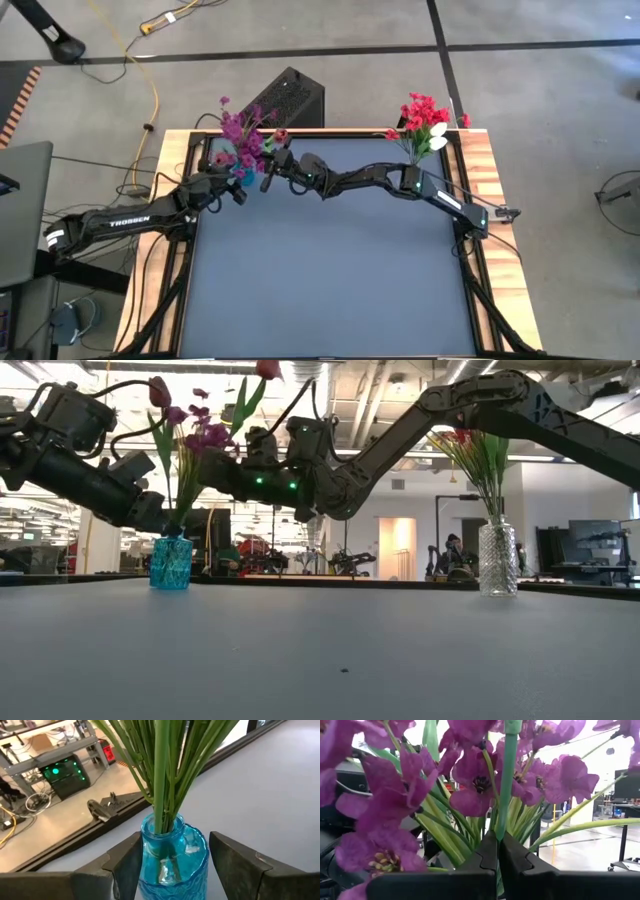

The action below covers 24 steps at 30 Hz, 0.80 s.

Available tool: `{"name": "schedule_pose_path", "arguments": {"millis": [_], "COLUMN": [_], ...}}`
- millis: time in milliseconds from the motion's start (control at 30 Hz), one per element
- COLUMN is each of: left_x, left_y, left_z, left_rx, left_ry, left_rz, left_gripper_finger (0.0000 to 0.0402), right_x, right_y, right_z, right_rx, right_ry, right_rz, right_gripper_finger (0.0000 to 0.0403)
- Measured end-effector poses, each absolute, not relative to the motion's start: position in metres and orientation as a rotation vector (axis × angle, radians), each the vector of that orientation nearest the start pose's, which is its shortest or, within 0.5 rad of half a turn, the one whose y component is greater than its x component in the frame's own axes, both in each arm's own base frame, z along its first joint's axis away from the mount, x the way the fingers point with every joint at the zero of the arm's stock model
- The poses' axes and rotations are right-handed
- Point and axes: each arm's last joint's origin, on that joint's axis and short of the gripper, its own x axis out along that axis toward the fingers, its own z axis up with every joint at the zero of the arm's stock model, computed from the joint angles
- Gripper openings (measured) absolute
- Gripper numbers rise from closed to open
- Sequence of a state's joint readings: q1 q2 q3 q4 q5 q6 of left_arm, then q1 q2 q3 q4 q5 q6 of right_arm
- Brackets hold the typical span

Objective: Sort flowers into vase by color
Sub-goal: Put the red tulip into the blue vase

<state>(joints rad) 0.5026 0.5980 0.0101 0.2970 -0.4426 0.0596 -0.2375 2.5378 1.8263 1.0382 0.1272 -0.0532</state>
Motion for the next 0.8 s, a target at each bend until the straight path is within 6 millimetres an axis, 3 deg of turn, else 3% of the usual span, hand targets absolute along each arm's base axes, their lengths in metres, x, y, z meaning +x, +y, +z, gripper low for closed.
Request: {"name": "schedule_pose_path", "arguments": {"millis": [267,800], "left_x": [0.1069,0.1058], "left_y": [0.0731,0.0734], "left_z": [0.1389,0.1372], "left_rx": [0.053,0.054], "left_ry": [0.335,0.351], "left_rz": [0.935,0.964], "left_gripper_finger": [0.0203,0.0053], "right_x": [0.5369,0.5383], "right_y": [-0.1341,-0.1338], "right_z": [0.1698,0.1652], "right_rx": [-0.070,-0.071], "right_ry": [-0.320,-0.279], "right_rz": [-0.370,-0.348], "right_gripper_finger": [0.0028,0.0030]}}
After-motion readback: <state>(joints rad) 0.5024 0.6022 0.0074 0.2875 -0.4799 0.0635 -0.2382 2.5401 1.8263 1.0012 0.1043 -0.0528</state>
